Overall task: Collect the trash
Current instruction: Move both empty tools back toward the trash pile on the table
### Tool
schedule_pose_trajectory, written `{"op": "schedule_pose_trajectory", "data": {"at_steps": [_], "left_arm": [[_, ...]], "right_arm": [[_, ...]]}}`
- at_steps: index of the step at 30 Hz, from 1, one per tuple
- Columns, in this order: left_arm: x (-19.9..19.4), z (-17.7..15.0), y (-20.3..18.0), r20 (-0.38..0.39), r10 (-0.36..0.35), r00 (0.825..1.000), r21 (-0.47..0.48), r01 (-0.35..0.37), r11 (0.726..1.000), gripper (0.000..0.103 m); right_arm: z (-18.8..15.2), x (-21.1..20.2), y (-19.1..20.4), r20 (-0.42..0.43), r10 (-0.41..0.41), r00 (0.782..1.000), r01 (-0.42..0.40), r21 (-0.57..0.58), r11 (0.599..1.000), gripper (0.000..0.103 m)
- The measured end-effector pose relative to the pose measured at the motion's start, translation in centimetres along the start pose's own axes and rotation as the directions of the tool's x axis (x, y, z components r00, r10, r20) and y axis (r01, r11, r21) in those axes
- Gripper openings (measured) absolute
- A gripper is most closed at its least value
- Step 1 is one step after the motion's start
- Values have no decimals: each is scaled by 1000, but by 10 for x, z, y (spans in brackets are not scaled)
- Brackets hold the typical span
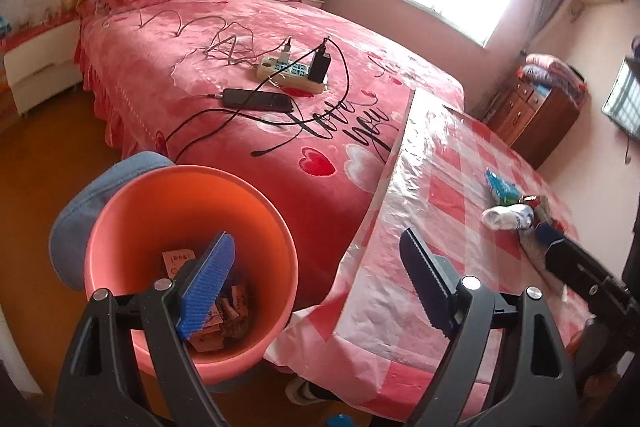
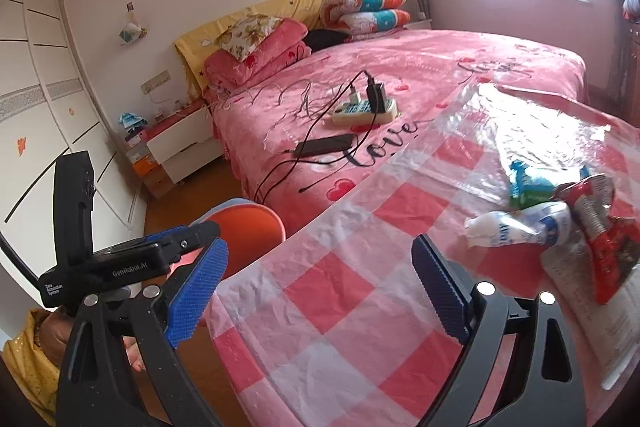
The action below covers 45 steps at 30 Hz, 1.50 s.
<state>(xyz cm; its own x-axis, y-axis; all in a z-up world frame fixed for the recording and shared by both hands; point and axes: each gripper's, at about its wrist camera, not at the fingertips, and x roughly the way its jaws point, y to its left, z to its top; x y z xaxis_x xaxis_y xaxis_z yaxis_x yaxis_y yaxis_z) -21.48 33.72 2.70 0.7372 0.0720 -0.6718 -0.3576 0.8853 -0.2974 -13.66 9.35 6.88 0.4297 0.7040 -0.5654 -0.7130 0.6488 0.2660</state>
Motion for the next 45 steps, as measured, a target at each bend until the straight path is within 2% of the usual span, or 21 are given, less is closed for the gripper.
{"op": "schedule_pose_trajectory", "data": {"at_steps": [22, 27, 36, 45], "left_arm": [[11, -5, -71, -57, 5, 998, 114, 2, 993, 85], [11, -9, -95, -58, -16, 998, 165, 26, 986, 85], [12, -14, -135, -65, -11, 998, 267, 28, 963, 85], [19, -18, -161, -90, -3, 996, 315, 32, 949, 85]], "right_arm": [[-1, -52, -50, 104, -87, 991, 84, 29, 996, 92], [0, -65, -60, 127, -102, 987, 98, 37, 994, 92], [1, -84, -81, 162, -131, 978, 123, 60, 991, 92], [2, -96, -111, 161, -138, 977, 121, 113, 986, 92]]}}
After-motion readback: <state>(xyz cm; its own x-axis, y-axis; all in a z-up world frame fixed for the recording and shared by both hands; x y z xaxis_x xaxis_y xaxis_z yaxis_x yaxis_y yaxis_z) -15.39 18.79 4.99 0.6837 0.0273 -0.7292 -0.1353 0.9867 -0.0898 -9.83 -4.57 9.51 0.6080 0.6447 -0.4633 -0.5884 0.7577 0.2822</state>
